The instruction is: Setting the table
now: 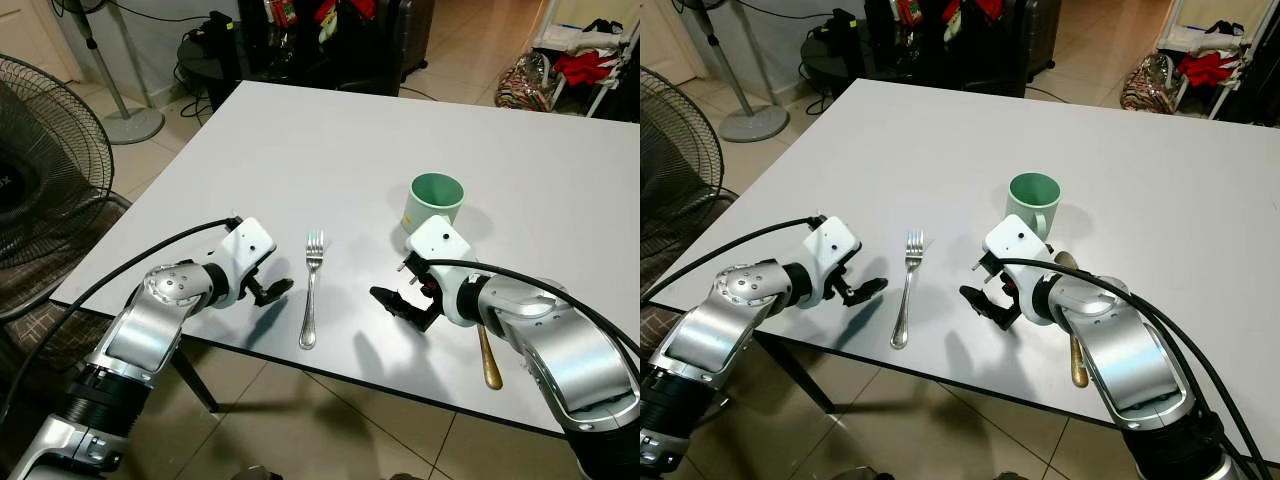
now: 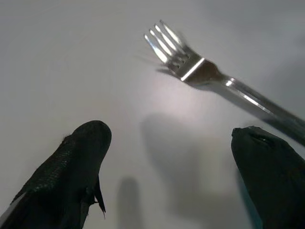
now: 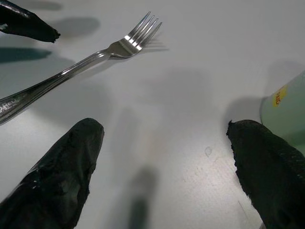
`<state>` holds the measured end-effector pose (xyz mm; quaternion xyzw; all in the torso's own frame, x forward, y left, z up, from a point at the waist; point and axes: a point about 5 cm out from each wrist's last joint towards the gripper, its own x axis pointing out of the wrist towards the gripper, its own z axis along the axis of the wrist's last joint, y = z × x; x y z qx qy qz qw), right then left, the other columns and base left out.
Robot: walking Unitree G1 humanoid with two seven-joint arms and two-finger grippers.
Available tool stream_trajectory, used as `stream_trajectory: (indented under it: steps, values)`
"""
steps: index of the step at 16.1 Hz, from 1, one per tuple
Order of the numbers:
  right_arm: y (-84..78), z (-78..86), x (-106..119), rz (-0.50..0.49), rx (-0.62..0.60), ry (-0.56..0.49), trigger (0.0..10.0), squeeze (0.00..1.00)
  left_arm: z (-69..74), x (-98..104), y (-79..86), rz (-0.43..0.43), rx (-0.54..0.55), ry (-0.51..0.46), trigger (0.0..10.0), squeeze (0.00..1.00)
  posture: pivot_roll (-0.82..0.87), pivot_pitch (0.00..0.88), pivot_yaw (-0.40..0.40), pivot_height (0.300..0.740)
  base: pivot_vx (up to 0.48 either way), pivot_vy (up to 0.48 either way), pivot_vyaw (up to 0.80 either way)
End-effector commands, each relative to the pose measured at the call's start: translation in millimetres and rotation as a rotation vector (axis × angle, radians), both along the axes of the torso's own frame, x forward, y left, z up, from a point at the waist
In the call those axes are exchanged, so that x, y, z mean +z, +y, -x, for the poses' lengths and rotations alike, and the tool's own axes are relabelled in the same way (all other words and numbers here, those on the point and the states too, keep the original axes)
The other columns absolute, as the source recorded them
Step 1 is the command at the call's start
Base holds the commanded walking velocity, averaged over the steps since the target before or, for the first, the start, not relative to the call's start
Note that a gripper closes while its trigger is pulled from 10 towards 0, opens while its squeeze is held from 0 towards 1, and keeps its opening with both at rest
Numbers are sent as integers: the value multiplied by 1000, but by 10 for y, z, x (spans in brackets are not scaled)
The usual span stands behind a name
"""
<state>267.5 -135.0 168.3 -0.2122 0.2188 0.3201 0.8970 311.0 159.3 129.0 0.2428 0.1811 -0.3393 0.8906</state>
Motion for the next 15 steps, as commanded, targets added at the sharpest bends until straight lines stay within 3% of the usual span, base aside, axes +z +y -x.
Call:
stream_trajectory:
  steps: [1, 3, 4, 5, 6, 8, 9, 11, 15]
  values:
    - [33, -1, 69, -17, 13, -26, 10000, 0, -41, 102, 67, 15, 15, -48, 10000, 0, -78, 30, 67, 740, 0, 0, 0]
    - [72, 22, 133, -81, 22, -46, 10000, 0, 20, 375, -83, 254, -47, -101, 10000, 0, -81, 25, 71, 740, 0, 0, 0]
    - [79, 29, 143, -94, 23, -48, 10000, 0, 38, 421, -108, 294, -58, -106, 10000, 0, -81, 25, 71, 740, 0, 0, 0]
    - [106, 47, 189, -144, 7, -78, 10000, 0, 104, 570, -158, 401, -47, -128, 10000, 0, -85, 20, 77, 740, 0, 0, 0]
    - [143, 63, 275, -203, -13, -168, 10000, 0, 204, 689, -181, 473, -29, -159, 10000, 0, -85, 20, 77, 740, 0, 0, 0]
    - [195, 142, 287, -316, -64, -184, 10000, 0, 344, 664, -138, 404, 81, -228, 10000, 0, -77, 16, 73, 740, 0, 0, 0]
    - [223, 196, 234, -302, -77, -213, 10000, 0, 403, 604, -87, 372, 179, -250, 10000, 0, -71, 16, 66, 740, 0, 0, 0]
    - [202, 253, 121, -376, -232, -222, 10000, 0, 510, 490, 28, 344, 357, -261, 10000, 0, -57, 20, 55, 740, 0, 388, -394]
    - [203, 297, 57, -413, -303, -221, 10000, 0, 593, 481, 61, 231, 420, -340, 10000, 0, -55, 22, 53, 740, 0, 360, -786]
